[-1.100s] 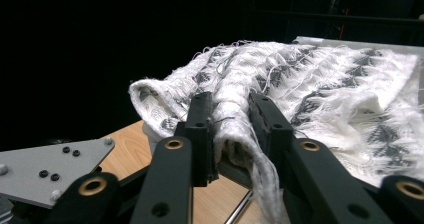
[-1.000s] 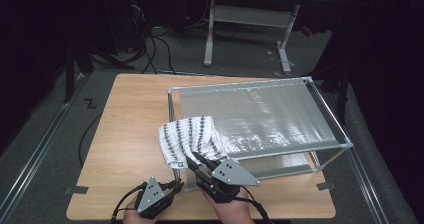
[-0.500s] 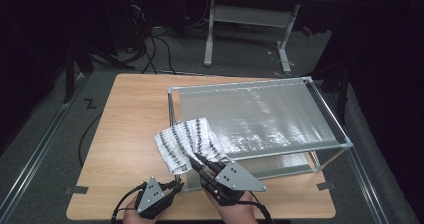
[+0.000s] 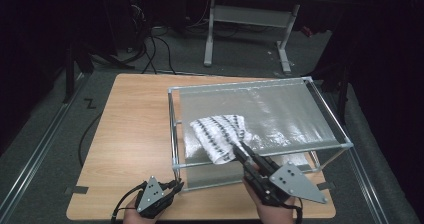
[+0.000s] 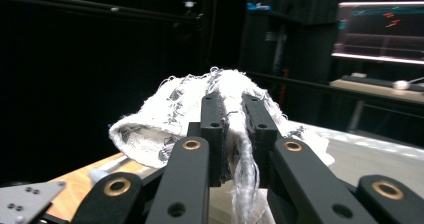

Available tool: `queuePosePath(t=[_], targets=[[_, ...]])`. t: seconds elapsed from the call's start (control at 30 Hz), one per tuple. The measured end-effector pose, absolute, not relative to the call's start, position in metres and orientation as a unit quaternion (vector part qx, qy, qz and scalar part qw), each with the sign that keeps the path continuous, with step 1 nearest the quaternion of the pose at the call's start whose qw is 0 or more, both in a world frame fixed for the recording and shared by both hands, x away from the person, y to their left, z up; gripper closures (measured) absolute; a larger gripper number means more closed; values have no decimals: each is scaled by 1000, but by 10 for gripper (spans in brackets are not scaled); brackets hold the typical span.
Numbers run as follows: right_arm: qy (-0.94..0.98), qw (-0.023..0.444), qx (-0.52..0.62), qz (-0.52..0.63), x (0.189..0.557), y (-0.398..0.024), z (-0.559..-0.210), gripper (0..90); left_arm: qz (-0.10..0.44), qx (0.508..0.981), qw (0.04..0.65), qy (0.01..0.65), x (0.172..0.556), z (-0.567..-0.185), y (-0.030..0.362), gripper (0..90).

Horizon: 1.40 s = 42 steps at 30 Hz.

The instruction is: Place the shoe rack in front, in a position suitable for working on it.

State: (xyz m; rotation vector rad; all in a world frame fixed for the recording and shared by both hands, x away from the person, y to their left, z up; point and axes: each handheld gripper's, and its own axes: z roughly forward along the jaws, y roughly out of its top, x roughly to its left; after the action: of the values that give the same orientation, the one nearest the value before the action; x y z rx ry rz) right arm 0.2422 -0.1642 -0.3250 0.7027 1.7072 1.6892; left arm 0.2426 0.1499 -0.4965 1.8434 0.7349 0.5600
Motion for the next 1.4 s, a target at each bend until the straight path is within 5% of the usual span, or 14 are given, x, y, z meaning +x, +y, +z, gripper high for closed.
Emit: queuePosePath(t=[0.57,1.27,1.4], targets=[[674,332,330,571,211,-229,-372,823,232,765,514,311,244,-496,150,805],[784,249,415,390,280,-242,-493,816,234,764,512,315,247,-496,152,804],[778,249,432,382,287,-249,-497,730,235,766,510,313,248,-495,153,804]])
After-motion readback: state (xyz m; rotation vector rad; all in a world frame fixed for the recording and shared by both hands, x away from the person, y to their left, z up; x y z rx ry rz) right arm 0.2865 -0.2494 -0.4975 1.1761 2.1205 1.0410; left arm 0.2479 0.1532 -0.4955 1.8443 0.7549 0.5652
